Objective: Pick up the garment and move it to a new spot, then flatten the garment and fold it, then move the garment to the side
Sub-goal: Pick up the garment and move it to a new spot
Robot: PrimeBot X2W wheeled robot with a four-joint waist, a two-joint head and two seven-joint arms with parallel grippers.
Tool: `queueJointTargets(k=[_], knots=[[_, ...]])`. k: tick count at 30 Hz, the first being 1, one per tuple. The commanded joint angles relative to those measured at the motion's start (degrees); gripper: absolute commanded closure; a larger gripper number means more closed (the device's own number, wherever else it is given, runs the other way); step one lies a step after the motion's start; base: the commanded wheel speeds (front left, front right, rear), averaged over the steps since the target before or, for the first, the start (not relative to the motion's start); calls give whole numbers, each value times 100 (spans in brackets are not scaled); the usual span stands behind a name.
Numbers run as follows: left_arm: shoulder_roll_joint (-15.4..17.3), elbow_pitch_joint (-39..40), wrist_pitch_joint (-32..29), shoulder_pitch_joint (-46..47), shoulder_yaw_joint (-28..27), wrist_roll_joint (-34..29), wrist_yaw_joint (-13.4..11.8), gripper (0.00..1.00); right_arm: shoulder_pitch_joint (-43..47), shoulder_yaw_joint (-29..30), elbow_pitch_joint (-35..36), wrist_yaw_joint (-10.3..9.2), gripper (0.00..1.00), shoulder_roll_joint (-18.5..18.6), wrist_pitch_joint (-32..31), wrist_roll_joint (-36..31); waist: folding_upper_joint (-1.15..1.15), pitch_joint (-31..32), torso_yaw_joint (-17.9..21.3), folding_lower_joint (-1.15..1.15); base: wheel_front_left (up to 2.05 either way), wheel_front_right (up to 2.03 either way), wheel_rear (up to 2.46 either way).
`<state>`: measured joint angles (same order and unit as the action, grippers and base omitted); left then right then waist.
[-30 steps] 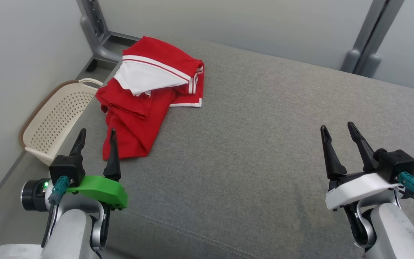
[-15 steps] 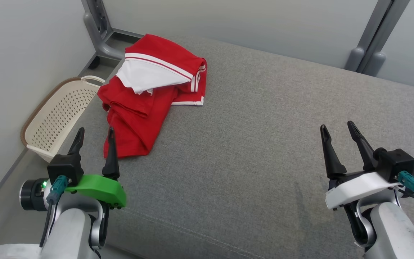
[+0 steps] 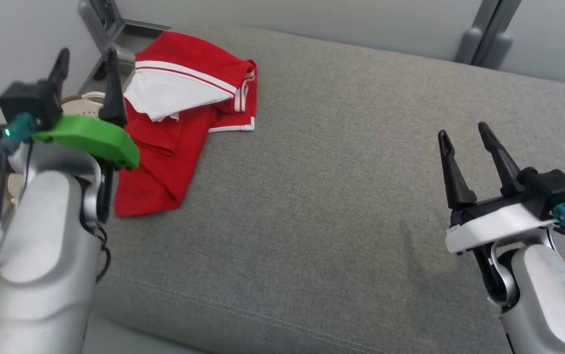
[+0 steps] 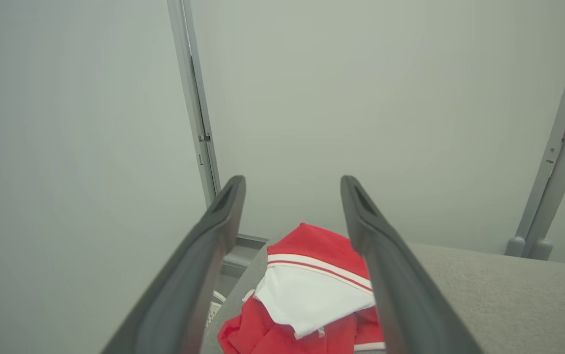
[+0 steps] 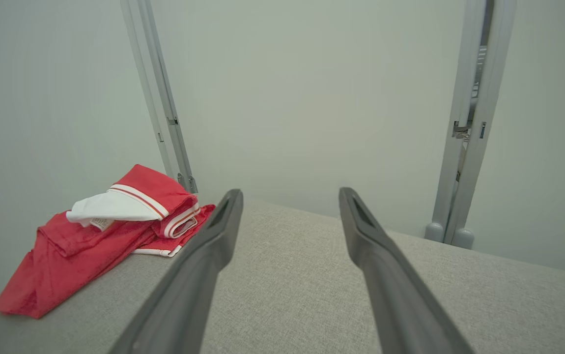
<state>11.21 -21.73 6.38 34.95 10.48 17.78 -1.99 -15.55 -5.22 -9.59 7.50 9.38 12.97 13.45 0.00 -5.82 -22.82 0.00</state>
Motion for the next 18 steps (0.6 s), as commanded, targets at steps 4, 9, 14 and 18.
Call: queueJointTargets(k=[4,9,14,18], knots=[[140,-719,-412,934,-44,132,169,0,-269,-39,223,-2,0,111,-46,-46,0,-673,661,0,0,0,0],[330,-1836,-741,1812,-110,256,406,0,-505,-122,354,-2,0,183,-36,-10,0,-1154,1154,0,0,0,0],[614,-2929,-999,2404,42,225,710,0,-655,-190,385,-2,0,253,12,66,0,-1590,1552,0,0,0,0],[732,-3444,-1324,2577,346,176,876,0,-733,-123,410,-2,0,290,48,113,0,-1798,1661,0,0,0,0]])
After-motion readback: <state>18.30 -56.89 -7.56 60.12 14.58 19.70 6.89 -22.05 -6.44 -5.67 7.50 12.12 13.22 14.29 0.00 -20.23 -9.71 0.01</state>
